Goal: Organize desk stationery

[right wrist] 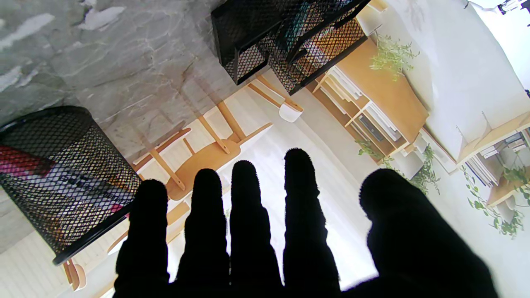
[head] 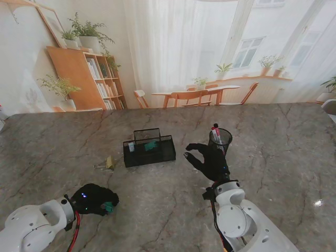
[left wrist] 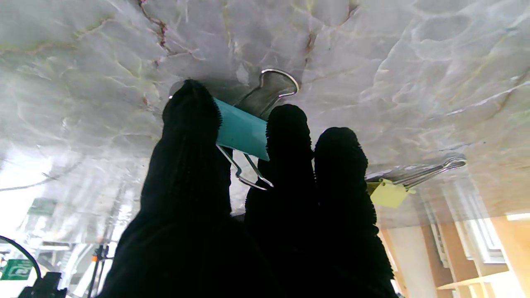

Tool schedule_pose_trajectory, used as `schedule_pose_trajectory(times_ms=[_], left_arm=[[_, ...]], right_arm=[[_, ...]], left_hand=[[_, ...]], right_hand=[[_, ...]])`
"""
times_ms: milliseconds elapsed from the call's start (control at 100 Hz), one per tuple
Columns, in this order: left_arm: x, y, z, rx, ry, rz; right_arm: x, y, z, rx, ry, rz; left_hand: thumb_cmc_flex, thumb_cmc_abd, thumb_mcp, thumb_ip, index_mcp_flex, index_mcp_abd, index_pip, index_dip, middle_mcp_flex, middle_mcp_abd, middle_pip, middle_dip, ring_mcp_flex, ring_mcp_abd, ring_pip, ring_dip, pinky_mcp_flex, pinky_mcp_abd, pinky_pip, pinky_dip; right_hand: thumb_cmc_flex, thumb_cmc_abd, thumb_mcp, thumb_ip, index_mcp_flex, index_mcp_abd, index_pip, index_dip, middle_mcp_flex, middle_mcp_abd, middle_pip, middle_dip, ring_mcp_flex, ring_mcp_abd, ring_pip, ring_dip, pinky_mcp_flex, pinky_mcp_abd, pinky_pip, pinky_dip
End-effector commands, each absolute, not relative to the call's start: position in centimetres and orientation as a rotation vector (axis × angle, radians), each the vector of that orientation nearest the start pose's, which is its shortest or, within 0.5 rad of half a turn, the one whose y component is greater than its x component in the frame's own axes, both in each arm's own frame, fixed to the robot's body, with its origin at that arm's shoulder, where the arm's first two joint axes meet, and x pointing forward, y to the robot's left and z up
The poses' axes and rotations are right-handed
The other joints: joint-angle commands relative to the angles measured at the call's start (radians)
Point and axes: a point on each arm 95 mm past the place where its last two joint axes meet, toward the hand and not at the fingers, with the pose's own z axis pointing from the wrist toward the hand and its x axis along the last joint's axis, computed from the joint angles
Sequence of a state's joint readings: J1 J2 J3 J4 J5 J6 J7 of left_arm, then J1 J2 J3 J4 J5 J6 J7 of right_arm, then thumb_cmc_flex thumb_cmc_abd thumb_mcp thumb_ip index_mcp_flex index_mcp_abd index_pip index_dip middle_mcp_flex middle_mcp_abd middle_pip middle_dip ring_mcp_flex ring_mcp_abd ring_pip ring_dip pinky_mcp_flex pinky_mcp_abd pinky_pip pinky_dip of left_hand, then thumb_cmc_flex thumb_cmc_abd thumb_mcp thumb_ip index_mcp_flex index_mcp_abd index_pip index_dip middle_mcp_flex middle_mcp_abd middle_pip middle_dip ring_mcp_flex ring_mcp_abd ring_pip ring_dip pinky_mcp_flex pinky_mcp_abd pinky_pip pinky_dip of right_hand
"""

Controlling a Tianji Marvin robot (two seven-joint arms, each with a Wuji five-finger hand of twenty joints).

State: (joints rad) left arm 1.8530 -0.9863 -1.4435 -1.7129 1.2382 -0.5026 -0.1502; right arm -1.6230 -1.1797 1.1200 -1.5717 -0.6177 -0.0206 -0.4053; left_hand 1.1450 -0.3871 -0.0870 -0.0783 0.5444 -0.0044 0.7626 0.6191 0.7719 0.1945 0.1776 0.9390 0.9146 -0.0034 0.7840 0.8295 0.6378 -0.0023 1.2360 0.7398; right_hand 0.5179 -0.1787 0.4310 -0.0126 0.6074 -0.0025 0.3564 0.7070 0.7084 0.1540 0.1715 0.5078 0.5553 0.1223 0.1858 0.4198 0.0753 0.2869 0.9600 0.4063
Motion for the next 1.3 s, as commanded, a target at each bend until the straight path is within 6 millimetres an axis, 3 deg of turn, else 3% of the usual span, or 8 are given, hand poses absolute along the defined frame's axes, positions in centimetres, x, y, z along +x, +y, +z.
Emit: schedule_pose_trajectory(times_ms=[0, 530, 940, 1100, 1290], left_arm=[[29.9, 6.0, -38.8, -1.0, 2.162, -1.265], [30.0, 6.0, -37.4, -1.065, 1.905, -1.407], [30.5, 5.6, -34.0, -0.985, 1.768, -1.493], [31.6, 5.4, -32.1, -0.938, 1.733, -1.525], [34.5, 4.7, -29.7, -0.897, 1.702, -1.567]], right_arm=[[37.2, 3.8, -34.1, 1.49, 0.983, 1.877], [37.1, 3.6, -33.9, 1.486, 0.974, 1.874], [37.1, 3.5, -33.9, 1.49, 0.968, 1.872], [37.1, 3.6, -34.0, 1.498, 0.964, 1.874], [37.3, 3.7, -34.1, 1.512, 0.958, 1.877]], left_hand=[[0.067, 0.03, 0.166, 0.045, 0.089, 0.006, 0.169, 0.015, 0.206, -0.121, 0.239, 0.038, -0.007, -0.029, 0.042, -0.012, 0.01, -0.022, 0.044, 0.023], [0.065, 0.011, 0.197, 0.047, 0.093, 0.023, 0.197, -0.046, 0.211, -0.1, 0.246, 0.036, -0.001, -0.017, 0.066, -0.016, 0.023, -0.028, 0.054, 0.025], [0.068, 0.007, 0.209, 0.044, 0.085, 0.025, 0.213, -0.066, 0.213, -0.098, 0.237, 0.044, -0.002, -0.02, 0.075, -0.021, 0.025, -0.037, 0.053, 0.026], [0.069, 0.009, 0.207, 0.042, 0.084, 0.024, 0.212, -0.064, 0.214, -0.099, 0.235, 0.046, -0.003, -0.021, 0.076, -0.02, 0.025, -0.037, 0.053, 0.027], [0.077, 0.006, 0.207, 0.043, 0.083, 0.026, 0.209, -0.063, 0.214, -0.098, 0.231, 0.047, -0.004, -0.02, 0.076, -0.019, 0.027, -0.037, 0.054, 0.028]], right_hand=[[-0.002, 0.03, -0.02, -0.003, 0.016, 0.003, 0.006, 0.023, 0.008, -0.003, 0.017, 0.018, 0.005, 0.003, 0.003, 0.014, -0.002, 0.004, 0.019, 0.017], [0.001, 0.031, -0.021, -0.002, 0.017, 0.003, 0.006, 0.023, 0.007, -0.001, 0.017, 0.019, 0.005, 0.003, 0.005, 0.014, -0.001, 0.004, 0.021, 0.017], [0.002, 0.03, -0.021, -0.002, 0.017, 0.004, 0.006, 0.023, 0.008, -0.001, 0.018, 0.019, 0.005, 0.003, 0.005, 0.014, -0.001, 0.005, 0.021, 0.017], [0.002, 0.03, -0.021, -0.002, 0.016, 0.005, 0.006, 0.023, 0.008, -0.001, 0.018, 0.019, 0.004, 0.004, 0.005, 0.013, -0.002, 0.005, 0.022, 0.017], [0.001, 0.031, -0.021, -0.002, 0.015, 0.003, 0.005, 0.023, 0.007, 0.0, 0.017, 0.019, 0.003, 0.003, 0.004, 0.013, -0.002, 0.004, 0.022, 0.016]])
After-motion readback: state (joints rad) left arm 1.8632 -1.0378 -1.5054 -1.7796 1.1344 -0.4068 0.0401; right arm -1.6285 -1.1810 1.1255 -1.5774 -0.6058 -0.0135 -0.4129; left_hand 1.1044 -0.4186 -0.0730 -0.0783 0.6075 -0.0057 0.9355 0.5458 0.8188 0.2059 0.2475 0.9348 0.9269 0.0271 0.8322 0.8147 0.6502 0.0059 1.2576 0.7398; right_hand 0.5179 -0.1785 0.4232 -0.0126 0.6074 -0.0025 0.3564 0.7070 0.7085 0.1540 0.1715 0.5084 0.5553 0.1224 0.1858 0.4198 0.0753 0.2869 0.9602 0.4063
